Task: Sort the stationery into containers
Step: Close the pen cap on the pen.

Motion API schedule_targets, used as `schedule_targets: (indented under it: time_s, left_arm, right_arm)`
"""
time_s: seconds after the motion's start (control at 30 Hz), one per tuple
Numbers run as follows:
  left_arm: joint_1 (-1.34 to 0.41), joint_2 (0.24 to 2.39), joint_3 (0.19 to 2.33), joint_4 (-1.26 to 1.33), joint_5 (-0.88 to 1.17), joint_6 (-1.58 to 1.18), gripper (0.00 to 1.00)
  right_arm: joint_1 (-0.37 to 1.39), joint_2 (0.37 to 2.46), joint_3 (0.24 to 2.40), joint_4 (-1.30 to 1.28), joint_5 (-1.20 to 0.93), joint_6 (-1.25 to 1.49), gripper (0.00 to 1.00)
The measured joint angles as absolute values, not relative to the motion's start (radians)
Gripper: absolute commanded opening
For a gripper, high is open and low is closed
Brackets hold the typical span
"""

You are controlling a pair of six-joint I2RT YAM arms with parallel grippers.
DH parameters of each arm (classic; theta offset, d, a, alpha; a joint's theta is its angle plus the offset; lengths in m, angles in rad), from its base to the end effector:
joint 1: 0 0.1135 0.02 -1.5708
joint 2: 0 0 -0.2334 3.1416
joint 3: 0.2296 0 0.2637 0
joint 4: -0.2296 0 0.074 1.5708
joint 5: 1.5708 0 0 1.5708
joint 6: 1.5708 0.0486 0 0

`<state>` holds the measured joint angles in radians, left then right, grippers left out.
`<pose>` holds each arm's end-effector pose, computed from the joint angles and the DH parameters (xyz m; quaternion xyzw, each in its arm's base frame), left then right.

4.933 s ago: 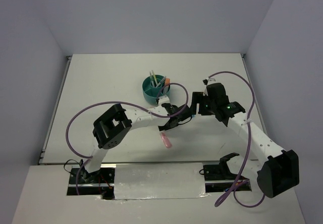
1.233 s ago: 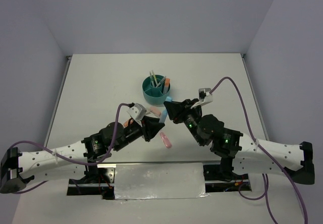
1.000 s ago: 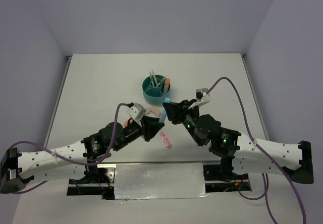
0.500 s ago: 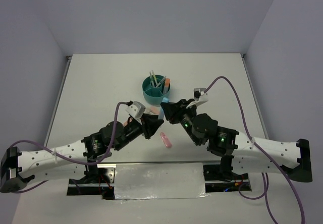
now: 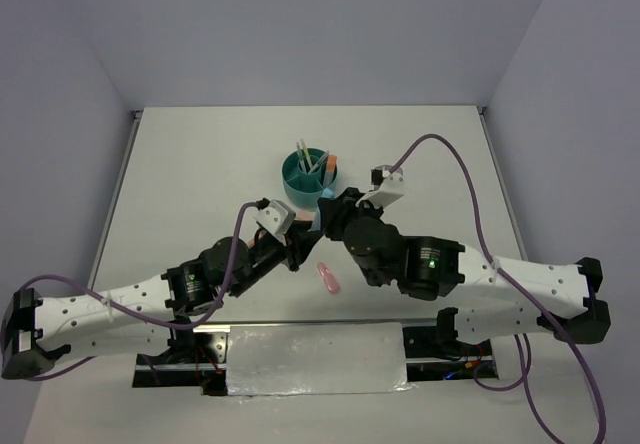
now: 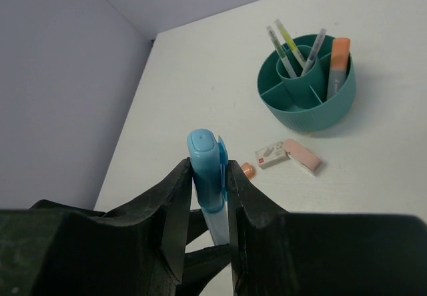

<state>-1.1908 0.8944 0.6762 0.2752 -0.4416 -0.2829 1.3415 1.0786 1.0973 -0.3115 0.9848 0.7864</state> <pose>0.1140 -0.2294 0.3052 0.1507 0.6720 -0.3653 0.6264 0.0990 0.2458 0.3549 0.0773 0.7575 0.2753 0.5869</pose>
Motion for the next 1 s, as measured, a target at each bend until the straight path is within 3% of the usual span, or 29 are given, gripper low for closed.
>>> schedule_targets:
  time_s: [0.27,0.47,0.53,0.77,0.87,1.0]
  left_arm:
    - [-1.196,0.945,0.677,0.276,-0.485,-0.183,0.0]
    - [-1.196,0.952,0.677,0.26,-0.487,-0.158,0.0]
    - [-1.196,0.949,0.677,0.257,-0.485,-0.155,0.0]
    - [-1.192,0.896,0.652,0.243,-0.418,-0.157,0.0]
    - [-1.192,0.883,0.648,0.245,-0.388,-0.16,0.0]
    - [-1.192,0.86,0.648,0.266,-0.369,-0.161,0.0]
  right_arm:
    - [1.375,1.203,1.254,-0.59,1.071,0.913,0.0]
    - [1.388,1.225,1.254,-0.617,1.109,0.955,0.02]
    - [1.389,1.221,1.243,-0.603,1.111,0.953,0.08]
    - [1.395,1.097,1.038,-0.297,1.077,0.809,0.13]
    - [1.397,1.006,0.914,-0.117,1.026,0.705,0.01]
    - [1.398,0.953,0.85,0.033,0.966,0.583,0.0]
